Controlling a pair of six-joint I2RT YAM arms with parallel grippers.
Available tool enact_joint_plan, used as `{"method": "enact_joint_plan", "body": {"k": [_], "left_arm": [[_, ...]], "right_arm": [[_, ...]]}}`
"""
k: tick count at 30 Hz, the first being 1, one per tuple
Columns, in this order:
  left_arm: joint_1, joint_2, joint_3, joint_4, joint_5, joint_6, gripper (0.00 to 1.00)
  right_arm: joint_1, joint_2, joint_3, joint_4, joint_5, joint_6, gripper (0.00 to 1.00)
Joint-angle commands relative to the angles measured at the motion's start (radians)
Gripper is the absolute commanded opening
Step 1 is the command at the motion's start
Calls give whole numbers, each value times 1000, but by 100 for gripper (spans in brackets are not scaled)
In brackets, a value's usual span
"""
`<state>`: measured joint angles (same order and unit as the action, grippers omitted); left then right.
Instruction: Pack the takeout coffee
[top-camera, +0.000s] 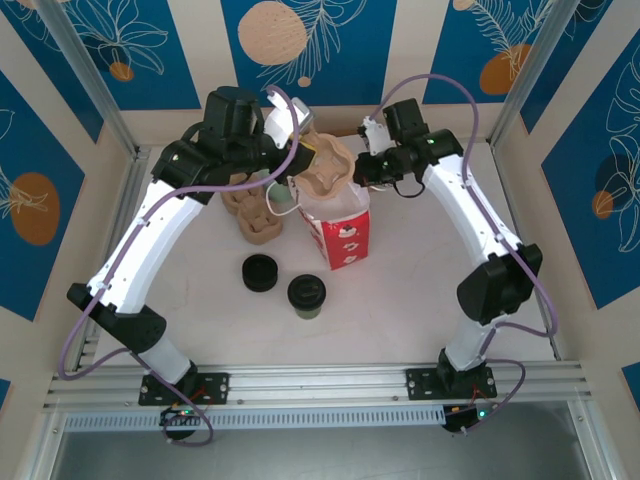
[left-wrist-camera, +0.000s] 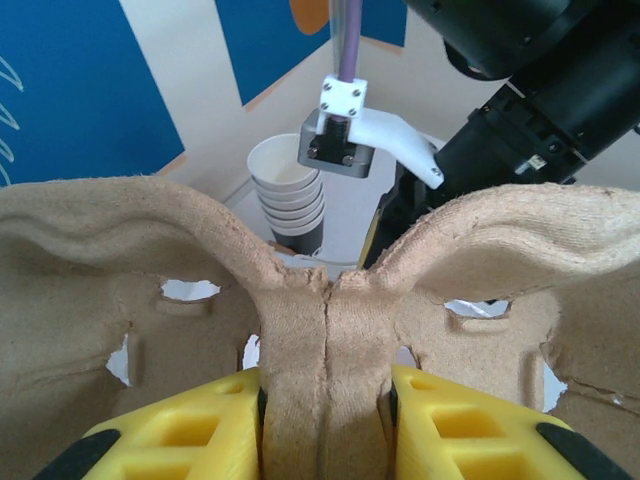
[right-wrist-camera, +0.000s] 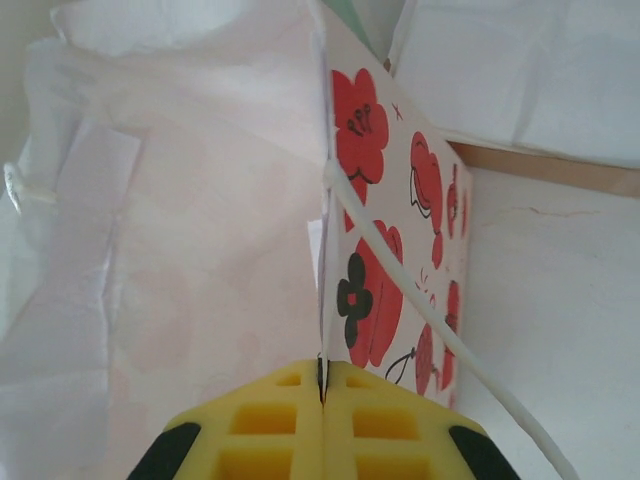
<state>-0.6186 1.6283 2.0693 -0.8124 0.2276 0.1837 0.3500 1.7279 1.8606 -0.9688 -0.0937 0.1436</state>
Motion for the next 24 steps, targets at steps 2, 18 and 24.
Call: {"method": "enact_joint_plan", "body": {"k": [2,18,24], "left_arm": [[-39,21,23,37,53,20,32],[-129,100,-26,34,234,-7,34],[-145,126,-34,0,281,2,33]], "right_arm": [[-15,-119,-68,-46,-8,-19,0],[-64,-378,-305,-89,19,-3,0],[-68,-390,-323,-78,14,2,0]]}}
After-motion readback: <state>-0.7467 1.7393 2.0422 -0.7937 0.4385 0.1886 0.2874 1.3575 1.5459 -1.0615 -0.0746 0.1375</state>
